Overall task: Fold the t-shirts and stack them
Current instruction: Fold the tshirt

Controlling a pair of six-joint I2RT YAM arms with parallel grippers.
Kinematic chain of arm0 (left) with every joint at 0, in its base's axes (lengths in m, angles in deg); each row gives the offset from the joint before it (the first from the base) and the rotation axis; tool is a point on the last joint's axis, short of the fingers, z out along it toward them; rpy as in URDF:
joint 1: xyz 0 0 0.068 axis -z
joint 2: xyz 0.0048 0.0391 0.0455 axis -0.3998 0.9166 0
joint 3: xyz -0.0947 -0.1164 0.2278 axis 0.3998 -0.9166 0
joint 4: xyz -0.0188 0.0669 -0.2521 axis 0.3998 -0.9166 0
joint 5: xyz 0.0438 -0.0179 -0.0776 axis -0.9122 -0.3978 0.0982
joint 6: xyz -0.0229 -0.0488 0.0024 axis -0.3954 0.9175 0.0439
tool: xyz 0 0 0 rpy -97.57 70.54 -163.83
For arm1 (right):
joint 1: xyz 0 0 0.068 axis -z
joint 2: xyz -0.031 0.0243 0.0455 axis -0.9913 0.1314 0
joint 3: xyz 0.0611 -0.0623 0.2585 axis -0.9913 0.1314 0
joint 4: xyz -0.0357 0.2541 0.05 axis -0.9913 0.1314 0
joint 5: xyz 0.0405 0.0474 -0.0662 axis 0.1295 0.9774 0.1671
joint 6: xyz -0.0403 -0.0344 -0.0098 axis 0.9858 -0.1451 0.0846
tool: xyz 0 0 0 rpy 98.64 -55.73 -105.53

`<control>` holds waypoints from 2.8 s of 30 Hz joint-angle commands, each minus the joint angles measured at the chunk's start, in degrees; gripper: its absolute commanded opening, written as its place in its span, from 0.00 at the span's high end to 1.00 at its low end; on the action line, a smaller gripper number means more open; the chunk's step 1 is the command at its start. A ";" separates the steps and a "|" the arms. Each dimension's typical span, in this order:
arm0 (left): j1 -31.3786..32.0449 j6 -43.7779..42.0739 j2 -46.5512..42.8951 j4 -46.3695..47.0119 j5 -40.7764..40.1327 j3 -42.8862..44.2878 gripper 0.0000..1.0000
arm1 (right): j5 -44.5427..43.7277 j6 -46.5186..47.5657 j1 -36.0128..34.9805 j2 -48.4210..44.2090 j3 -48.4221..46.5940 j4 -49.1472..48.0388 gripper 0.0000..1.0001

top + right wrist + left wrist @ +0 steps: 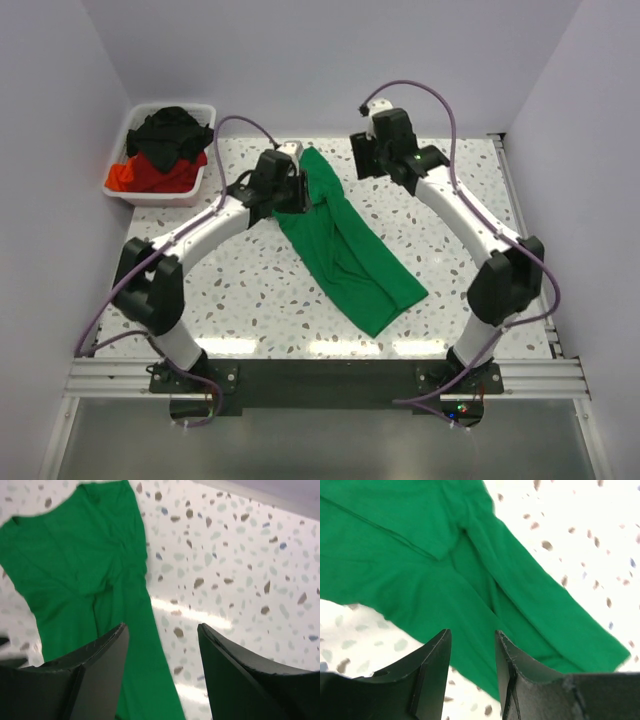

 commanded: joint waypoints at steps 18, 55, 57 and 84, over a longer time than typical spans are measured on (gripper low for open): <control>-3.93 18.75 38.62 -23.98 -17.66 46.99 0.54 | 12.75 -1.97 -0.79 -28.96 37.07 4.24 0.28; -7.80 18.41 50.13 -15.20 -16.17 48.56 0.52 | 10.21 -5.92 -6.07 -18.33 53.25 -6.13 0.29; -7.89 17.09 50.57 -14.32 -15.47 49.00 0.52 | 10.39 -6.45 -6.33 -17.45 52.73 -6.13 0.29; -8.15 -4.62 55.23 -1.22 -2.55 55.86 0.50 | 8.46 -26.48 -26.27 -9.02 49.48 -8.50 0.32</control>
